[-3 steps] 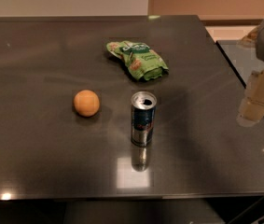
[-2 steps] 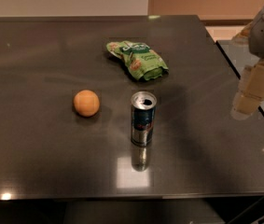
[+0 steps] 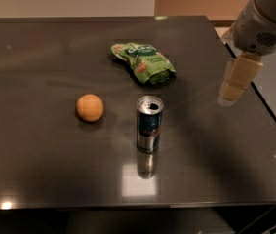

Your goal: Pick green rice chip bag

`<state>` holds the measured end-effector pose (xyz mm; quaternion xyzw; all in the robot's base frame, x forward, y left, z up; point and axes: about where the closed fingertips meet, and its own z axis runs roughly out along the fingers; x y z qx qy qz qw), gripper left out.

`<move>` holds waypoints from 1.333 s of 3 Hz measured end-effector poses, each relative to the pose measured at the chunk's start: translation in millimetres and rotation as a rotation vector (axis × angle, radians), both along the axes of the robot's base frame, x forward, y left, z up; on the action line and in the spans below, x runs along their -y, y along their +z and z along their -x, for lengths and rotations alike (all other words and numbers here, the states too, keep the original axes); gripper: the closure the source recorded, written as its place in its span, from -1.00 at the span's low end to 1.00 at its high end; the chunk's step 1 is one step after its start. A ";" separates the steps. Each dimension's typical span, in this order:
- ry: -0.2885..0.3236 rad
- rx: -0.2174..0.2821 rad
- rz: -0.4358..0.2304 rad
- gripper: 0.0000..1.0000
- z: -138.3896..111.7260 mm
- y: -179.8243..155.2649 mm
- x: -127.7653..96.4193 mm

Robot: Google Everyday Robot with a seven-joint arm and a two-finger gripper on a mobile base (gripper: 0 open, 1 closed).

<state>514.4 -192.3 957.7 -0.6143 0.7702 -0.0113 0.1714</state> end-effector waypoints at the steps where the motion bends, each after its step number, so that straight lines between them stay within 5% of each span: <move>1: -0.016 0.061 -0.013 -1.00 -52.4 -18.1 -10.3; 3: -0.059 0.049 -0.104 -1.00 -144.8 -51.5 -57.0; 4: -0.057 0.033 -0.167 -1.00 -167.5 -58.8 -83.9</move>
Offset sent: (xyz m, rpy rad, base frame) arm 0.1915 0.0829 -0.0638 0.1494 -0.0452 -0.0828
